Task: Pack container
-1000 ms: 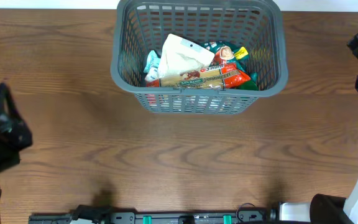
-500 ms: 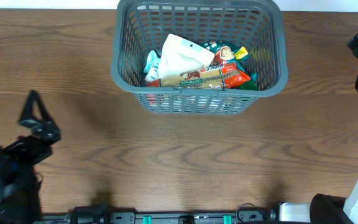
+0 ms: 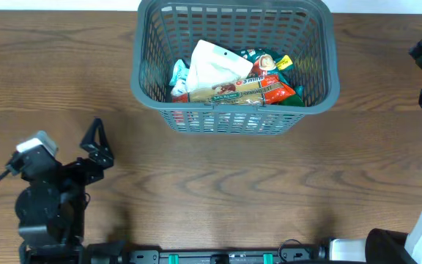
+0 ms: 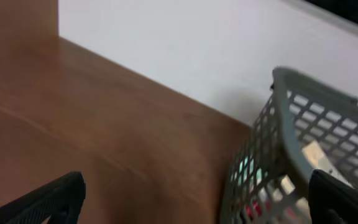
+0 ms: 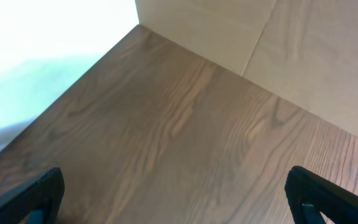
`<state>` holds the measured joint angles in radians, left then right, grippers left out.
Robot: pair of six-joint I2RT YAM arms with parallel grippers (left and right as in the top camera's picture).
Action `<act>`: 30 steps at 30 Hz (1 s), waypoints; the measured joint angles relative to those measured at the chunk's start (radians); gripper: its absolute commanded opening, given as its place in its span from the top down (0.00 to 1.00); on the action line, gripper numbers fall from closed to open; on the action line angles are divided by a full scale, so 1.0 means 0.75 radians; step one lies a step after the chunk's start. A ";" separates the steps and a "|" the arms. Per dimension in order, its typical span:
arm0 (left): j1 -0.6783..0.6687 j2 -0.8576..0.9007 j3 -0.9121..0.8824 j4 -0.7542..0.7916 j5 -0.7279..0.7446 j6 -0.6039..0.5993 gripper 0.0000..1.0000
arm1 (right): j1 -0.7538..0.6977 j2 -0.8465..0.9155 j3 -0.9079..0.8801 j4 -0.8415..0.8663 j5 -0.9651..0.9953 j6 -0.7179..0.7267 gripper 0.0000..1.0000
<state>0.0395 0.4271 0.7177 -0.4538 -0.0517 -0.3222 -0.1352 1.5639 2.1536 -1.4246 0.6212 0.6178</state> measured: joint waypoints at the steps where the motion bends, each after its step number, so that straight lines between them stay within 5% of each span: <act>1: 0.000 -0.016 -0.026 0.010 0.001 0.000 0.02 | 0.000 0.000 0.000 0.000 0.000 0.000 0.01; 30: 0.000 -0.509 -0.663 0.262 0.025 -0.069 0.01 | 0.000 0.000 0.000 0.000 0.000 0.000 0.01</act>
<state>0.0395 0.0456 0.2207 -0.2569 -0.0326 -0.3737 -0.1352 1.5639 2.1536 -1.4246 0.6212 0.6178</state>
